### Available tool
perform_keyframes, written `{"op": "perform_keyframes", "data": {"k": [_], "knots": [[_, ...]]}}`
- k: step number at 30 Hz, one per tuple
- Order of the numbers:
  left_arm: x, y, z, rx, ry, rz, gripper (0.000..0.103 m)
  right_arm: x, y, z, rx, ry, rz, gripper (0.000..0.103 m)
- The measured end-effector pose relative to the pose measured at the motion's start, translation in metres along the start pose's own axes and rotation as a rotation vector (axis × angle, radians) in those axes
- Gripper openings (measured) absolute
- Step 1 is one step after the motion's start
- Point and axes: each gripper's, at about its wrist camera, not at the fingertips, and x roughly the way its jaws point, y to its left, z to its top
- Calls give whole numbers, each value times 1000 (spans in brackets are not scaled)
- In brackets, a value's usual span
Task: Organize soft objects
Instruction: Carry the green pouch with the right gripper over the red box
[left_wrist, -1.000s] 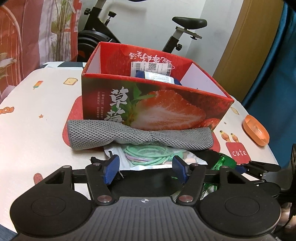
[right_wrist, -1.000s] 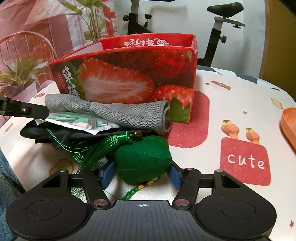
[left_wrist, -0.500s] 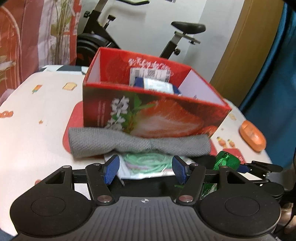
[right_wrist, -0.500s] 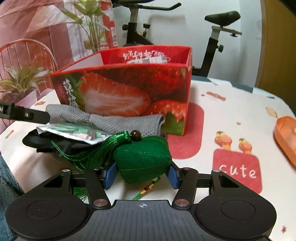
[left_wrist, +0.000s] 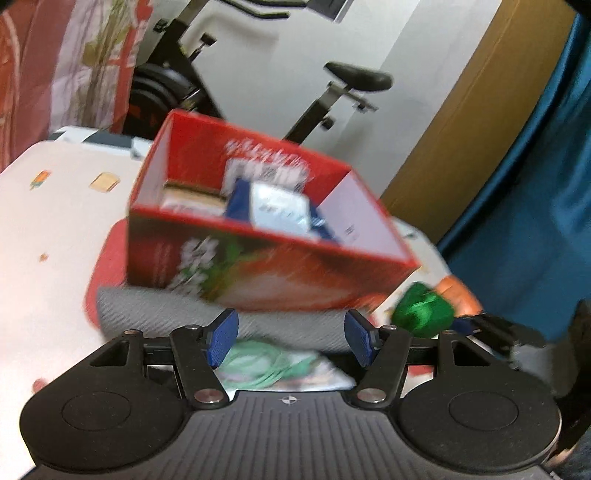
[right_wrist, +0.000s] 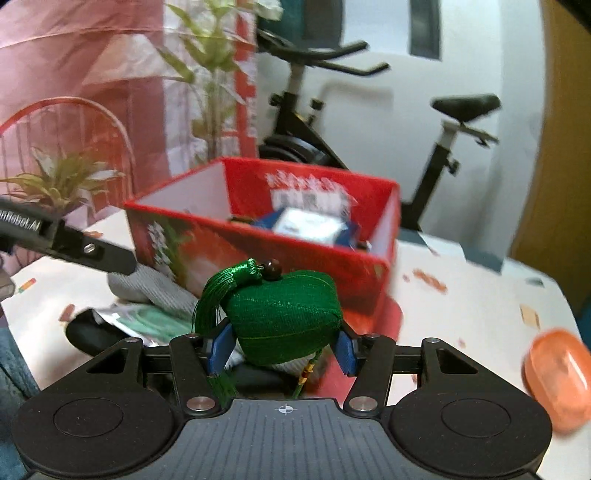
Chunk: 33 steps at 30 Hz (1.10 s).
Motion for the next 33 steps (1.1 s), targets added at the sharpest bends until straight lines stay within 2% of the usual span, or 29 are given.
{"op": "perform_keyframes", "data": {"k": [5,9,13,16,18,25,30,33], "knots": [[-4,-10,16,-15,-38,-104,75,3,23,28,-88,-36,58,52],[0,-13,22,-22,-33,-151,76,5,45,47,-151,-60,103,52],[2,-3,23,-96,-17,-208,75,9,61,62,-208,-71,132,52],[2,1,25,-111,-28,-212,69,10,71,71,-238,-82,154,52],[1,3,29,-123,-42,-241,58,11,76,77,-248,-89,166,52],[-10,0,66,-85,-123,-224,57,18,82,110,-301,-122,168,52],[-20,-9,111,0,-216,-196,57,21,82,153,-354,-212,166,53],[-12,-12,132,33,-227,-177,57,28,77,177,-354,-267,169,53]]}}
